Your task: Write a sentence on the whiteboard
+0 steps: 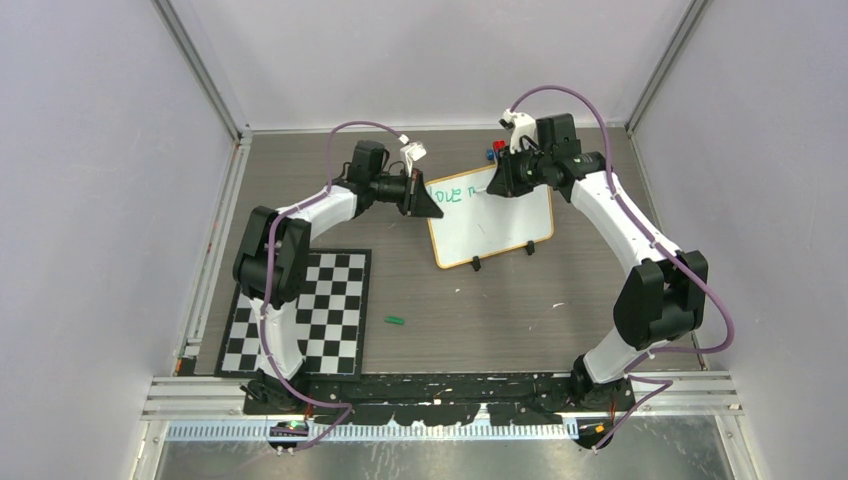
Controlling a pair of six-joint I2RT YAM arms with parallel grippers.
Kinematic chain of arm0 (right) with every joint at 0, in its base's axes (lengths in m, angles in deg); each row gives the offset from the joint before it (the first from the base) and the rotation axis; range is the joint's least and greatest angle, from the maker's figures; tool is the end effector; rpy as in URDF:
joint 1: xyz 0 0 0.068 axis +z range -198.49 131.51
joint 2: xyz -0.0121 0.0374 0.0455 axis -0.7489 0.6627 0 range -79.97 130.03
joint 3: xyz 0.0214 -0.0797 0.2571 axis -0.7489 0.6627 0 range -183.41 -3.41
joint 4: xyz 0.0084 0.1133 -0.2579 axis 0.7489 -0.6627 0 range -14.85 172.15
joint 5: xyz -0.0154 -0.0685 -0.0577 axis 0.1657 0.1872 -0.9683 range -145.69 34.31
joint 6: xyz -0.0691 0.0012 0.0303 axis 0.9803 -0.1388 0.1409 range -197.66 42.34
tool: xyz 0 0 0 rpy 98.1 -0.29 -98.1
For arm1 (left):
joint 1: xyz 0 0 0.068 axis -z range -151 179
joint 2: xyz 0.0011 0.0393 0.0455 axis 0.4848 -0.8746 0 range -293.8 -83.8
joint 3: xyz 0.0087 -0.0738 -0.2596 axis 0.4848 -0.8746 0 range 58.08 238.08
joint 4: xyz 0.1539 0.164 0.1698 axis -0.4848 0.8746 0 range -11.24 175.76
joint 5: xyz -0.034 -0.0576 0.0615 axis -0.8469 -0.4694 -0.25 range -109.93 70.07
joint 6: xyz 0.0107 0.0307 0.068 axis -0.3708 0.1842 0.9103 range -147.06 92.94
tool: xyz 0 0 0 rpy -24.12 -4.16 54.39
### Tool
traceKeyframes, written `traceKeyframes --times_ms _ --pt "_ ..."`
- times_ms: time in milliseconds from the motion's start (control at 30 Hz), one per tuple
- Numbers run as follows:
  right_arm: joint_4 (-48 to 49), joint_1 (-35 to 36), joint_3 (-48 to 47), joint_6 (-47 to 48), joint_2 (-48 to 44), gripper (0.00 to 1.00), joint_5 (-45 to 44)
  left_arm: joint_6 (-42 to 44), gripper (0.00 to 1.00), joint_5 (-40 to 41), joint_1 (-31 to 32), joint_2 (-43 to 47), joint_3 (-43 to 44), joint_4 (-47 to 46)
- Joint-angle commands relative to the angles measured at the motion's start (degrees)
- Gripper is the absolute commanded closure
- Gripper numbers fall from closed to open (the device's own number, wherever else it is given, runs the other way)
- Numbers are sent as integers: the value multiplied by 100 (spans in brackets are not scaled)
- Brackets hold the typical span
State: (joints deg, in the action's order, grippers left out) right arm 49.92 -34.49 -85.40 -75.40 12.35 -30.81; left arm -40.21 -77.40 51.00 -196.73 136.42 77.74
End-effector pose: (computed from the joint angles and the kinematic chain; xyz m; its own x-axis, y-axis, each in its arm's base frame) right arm 0.3822 0.1228 0.2966 -0.6351 -0.1954 -0.7473 -0.5459 0.7980 0.2552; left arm 0.4114 -0.2240 0.1923 -0.6933 0.1481 -0.7053 0.7137 0.2763 -0.6436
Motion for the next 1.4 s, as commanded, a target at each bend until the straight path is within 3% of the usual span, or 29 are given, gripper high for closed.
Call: traceKeyframes --times_ms 0,1067,1367 --pt "265 -44 -370 -1 39 100 -265 119 100 175 -11 -9 -91 128" --pt "103 -154 -53 86 -153 100 -170 102 100 186 15 -38 -83 128" --pt "143 -425 -115 -374 -364 100 174 58 100 158 24 -44 -73 129"
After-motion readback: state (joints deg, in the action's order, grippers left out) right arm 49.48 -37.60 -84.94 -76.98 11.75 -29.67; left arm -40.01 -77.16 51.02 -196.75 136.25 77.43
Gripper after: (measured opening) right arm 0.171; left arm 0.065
